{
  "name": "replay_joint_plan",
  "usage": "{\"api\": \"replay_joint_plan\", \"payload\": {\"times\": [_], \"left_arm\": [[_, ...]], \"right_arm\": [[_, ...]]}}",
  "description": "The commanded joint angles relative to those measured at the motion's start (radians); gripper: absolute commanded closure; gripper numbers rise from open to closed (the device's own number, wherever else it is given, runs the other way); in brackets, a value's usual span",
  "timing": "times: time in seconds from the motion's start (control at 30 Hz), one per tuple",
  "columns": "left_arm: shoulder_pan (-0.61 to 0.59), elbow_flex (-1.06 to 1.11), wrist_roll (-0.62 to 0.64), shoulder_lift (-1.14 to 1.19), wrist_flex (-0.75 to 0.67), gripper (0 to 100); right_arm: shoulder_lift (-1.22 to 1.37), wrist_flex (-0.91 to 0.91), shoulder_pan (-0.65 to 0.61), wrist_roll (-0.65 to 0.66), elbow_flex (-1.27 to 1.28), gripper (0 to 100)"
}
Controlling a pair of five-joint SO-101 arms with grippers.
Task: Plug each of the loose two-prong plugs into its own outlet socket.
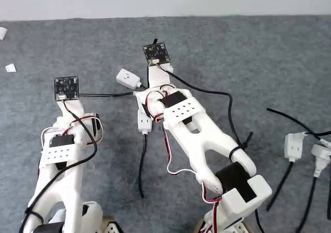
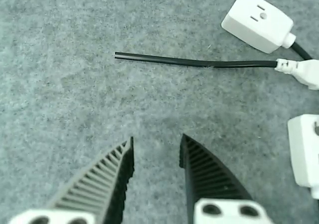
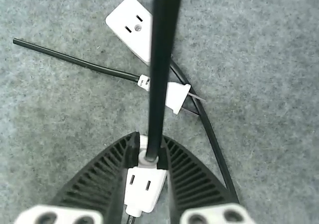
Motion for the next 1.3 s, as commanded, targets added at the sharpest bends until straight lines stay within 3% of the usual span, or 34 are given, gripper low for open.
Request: {"api": "replay_joint_plan", "payload": {"times": [0.0,1.27], "left_arm": [[-0.006,-0.008,0.000,-0.031,-0.031,85],[-0.006,-0.007,0.000,-0.031,-0.031,85]], "right_arm": [[-0.016,0.010,0.019,0.017,-0.044,98.8],[-0.016,0.015,0.042,0.120,-0.044,98.8]]}}
